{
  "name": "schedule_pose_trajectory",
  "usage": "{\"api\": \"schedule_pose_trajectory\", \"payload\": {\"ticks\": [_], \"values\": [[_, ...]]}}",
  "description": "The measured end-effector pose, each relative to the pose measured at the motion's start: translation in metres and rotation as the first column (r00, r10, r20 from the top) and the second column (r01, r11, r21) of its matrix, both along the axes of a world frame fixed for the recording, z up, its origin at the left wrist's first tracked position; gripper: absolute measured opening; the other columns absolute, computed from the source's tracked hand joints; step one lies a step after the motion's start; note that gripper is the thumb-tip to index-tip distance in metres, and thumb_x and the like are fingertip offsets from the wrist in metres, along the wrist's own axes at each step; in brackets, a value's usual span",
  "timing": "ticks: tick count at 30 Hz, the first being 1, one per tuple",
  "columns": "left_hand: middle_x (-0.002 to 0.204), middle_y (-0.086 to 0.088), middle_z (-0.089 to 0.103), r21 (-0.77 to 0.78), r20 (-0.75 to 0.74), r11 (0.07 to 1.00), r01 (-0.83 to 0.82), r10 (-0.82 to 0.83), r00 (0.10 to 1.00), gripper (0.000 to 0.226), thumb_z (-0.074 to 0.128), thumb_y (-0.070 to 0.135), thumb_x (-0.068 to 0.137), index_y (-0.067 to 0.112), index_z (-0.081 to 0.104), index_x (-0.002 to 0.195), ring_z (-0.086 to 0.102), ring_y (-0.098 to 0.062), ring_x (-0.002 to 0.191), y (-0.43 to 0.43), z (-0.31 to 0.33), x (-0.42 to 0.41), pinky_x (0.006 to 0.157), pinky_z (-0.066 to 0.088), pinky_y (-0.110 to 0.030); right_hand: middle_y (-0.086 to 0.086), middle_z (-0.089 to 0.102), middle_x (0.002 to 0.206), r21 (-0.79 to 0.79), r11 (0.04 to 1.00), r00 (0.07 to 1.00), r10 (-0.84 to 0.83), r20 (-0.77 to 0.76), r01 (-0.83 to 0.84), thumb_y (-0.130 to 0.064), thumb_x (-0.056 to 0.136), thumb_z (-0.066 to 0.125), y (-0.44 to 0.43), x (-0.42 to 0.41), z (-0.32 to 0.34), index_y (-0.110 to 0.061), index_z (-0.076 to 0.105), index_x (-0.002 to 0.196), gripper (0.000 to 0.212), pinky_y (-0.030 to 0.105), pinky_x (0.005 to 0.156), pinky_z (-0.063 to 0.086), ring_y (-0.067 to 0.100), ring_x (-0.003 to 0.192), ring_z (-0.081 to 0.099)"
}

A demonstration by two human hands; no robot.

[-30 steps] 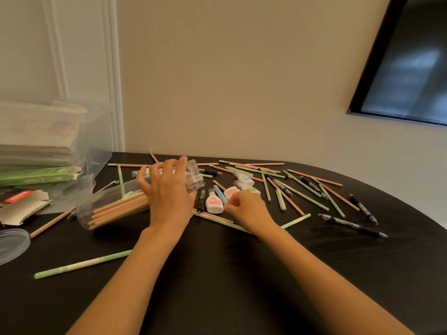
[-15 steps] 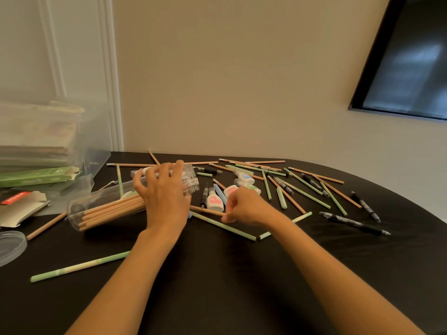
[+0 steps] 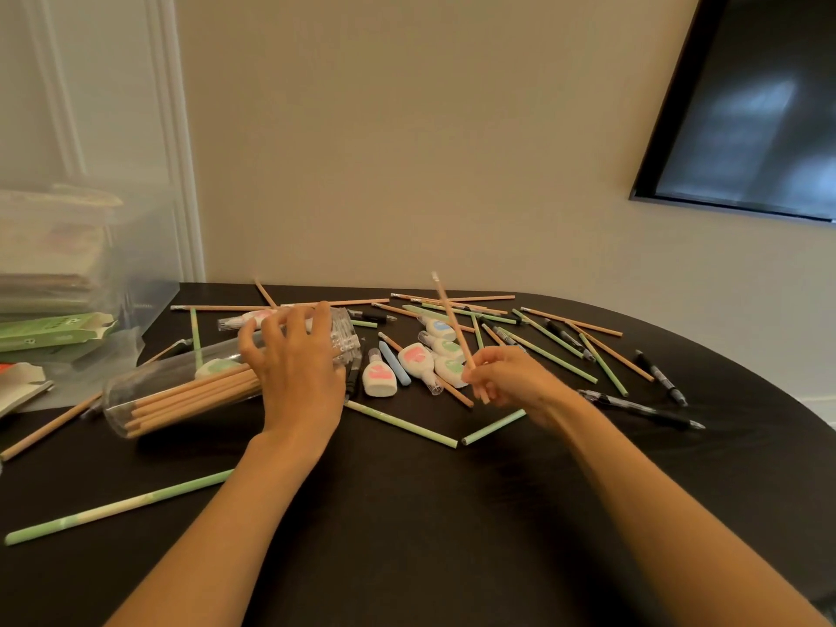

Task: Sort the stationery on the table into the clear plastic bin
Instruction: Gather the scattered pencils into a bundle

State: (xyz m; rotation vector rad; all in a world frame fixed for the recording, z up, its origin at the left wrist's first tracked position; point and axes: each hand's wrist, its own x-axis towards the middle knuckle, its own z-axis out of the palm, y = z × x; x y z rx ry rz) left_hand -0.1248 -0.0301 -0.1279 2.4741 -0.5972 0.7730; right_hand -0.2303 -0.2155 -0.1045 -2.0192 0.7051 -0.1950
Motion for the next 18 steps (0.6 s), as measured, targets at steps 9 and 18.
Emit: {"api": "schedule_pose_trajectory", "payload": {"ticks": [9, 18], "values": [[0.145, -0.001, 0.031, 0.059, -0.010, 0.998, 0.016, -0.016, 1.000, 0.068, 0.060, 0.025, 0.087, 0.025, 0.023, 0.144, 0.019, -0.024, 0.136, -0.002, -0.002, -0.004, 0.112, 0.007, -0.043, 0.003, 0.056, 0.083, -0.332, 0.943, 0.993, -0.004, -0.117, -0.035, -0.006, 0.088, 0.051, 0.022, 0.055, -0.014, 0.000, 0.062, 0.114, 0.028, 0.023, 0.066, 0.045, 0.009, 0.066, 0.052], [0.144, 0.001, 0.032, 0.038, -0.030, 0.999, 0.037, -0.035, 0.999, 0.065, 0.060, 0.019, 0.088, 0.026, 0.026, 0.143, 0.021, -0.021, 0.135, -0.003, -0.011, 0.000, 0.112, 0.005, -0.041, 0.012, 0.064, 0.091, -0.355, 0.934, 0.995, 0.011, -0.102, -0.047, -0.009, 0.090, 0.054, 0.021, 0.058, -0.015, -0.007, 0.059, 0.124, 0.035, 0.024, 0.069, 0.050, 0.013, 0.068, 0.056]]}}
